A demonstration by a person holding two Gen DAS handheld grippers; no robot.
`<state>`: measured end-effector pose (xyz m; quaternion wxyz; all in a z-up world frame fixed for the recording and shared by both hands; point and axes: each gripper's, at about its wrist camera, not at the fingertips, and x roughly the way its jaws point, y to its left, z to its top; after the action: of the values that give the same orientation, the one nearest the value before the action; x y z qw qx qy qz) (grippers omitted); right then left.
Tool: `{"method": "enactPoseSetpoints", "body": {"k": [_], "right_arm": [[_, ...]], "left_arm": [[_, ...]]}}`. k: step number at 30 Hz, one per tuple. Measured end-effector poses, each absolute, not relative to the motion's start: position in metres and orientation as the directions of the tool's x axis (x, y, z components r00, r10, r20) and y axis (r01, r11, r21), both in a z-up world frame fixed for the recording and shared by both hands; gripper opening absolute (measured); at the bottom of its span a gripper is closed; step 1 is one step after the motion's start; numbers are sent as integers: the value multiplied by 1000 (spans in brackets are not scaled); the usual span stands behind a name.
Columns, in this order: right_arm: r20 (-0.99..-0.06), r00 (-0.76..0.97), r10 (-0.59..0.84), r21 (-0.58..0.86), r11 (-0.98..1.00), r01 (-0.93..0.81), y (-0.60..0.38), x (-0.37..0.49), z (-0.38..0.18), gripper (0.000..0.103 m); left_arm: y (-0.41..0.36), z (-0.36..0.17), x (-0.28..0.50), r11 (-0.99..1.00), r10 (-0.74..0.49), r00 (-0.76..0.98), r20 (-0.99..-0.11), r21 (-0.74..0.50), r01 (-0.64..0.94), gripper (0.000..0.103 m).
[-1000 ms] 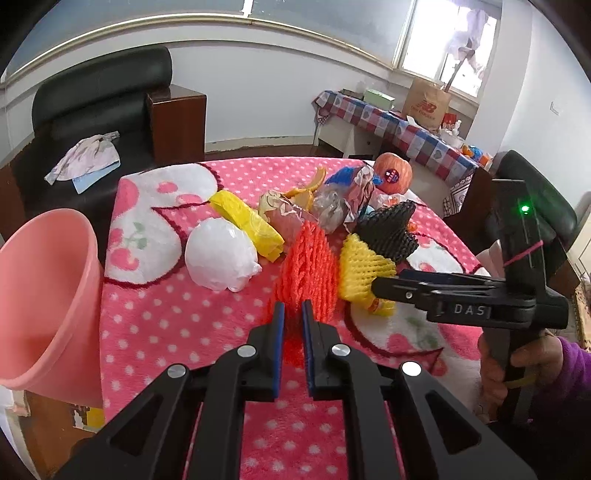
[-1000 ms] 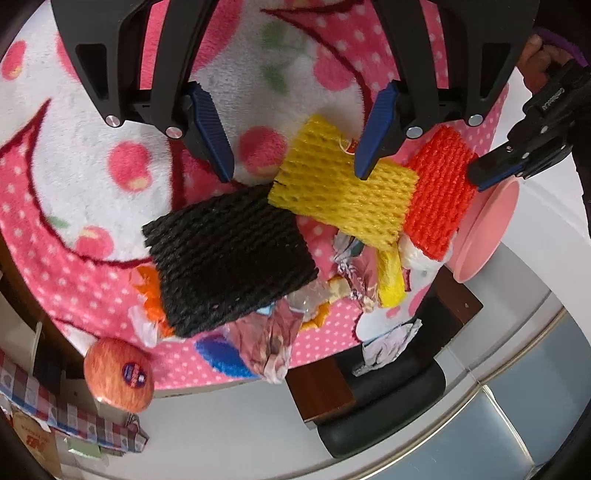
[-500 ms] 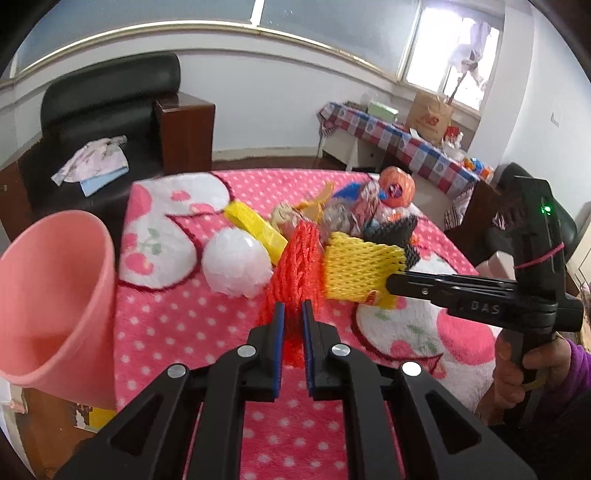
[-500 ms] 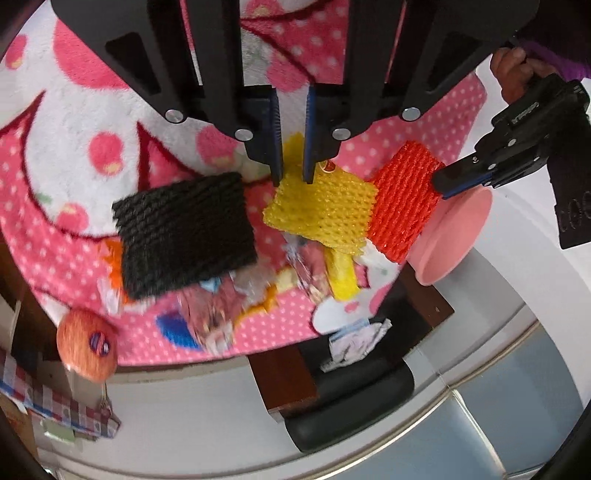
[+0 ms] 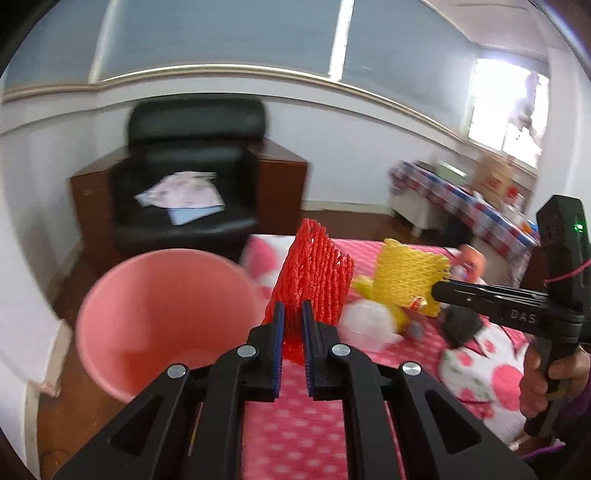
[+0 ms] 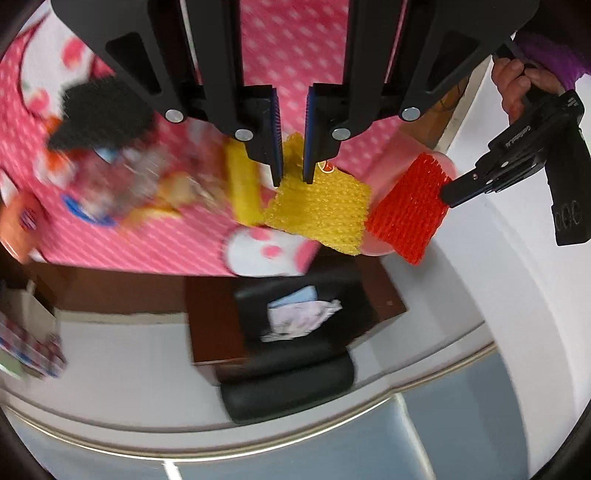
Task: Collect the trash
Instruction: 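Carry both nets over the pink bucket and open both grippers to drop them, then grasp the white plastic bag with the left gripper while the right grasps a wrapper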
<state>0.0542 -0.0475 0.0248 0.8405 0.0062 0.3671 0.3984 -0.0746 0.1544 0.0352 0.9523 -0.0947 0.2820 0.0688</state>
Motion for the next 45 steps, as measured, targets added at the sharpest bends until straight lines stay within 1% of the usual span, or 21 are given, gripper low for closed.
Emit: {"method": "enactPoseSetpoints", "body": {"k": [3,7,13,16,18,19,20,21,22,23,25,34,36,40,45], "right_arm": [[-614,383,690,278,643,-714,-8,54,30,11],[-631,335,700,256,595,-762,44,52,29,11],[-673,290,681,217,556,-802,100,47,18,11],[-689,263,675,229,548,-805,113,45,11,11],[-699,247,671,243,548,-801,120,46,6,12],[-704,234,670,253,545,-799,122,47,4,15],[-705,225,672,262,542,-798,123,46,4,22],[-704,220,675,270,541,-796,124,46,3,26],[-700,220,680,274,540,-796,124,44,4,33],[-694,218,686,278,535,-798,124,44,5,36],[-690,224,688,276,536,-798,122,44,6,37],[-670,264,693,293,574,-765,85,43,8,37],[-668,275,692,306,591,-746,70,42,8,37],[-661,309,684,322,631,-706,36,39,7,37],[-657,389,646,289,692,-661,-9,33,6,37]], "left_arm": [[184,34,-85,950,157,817,-556,-143,-279,9],[218,25,-92,915,228,781,-581,-146,-376,9],[243,3,-101,889,252,731,-635,-147,-434,9],[246,-2,-102,885,255,720,-646,-144,-443,10],[248,-4,-103,880,267,715,-646,-139,-454,14],[248,-4,-103,878,270,714,-646,-139,-457,15],[249,-5,-104,878,269,715,-646,-141,-458,17],[250,-5,-105,876,270,715,-645,-145,-461,18],[250,-4,-106,874,272,715,-644,-146,-463,22],[250,-4,-106,873,274,716,-642,-146,-465,27],[249,-2,-107,872,280,719,-636,-144,-467,29],[224,10,-102,902,225,758,-612,-164,-400,33],[216,12,-99,909,209,764,-611,-167,-382,37],[197,13,-91,919,149,778,-610,-204,-336,38],[166,6,-76,937,76,776,-627,-221,-270,42]]}}
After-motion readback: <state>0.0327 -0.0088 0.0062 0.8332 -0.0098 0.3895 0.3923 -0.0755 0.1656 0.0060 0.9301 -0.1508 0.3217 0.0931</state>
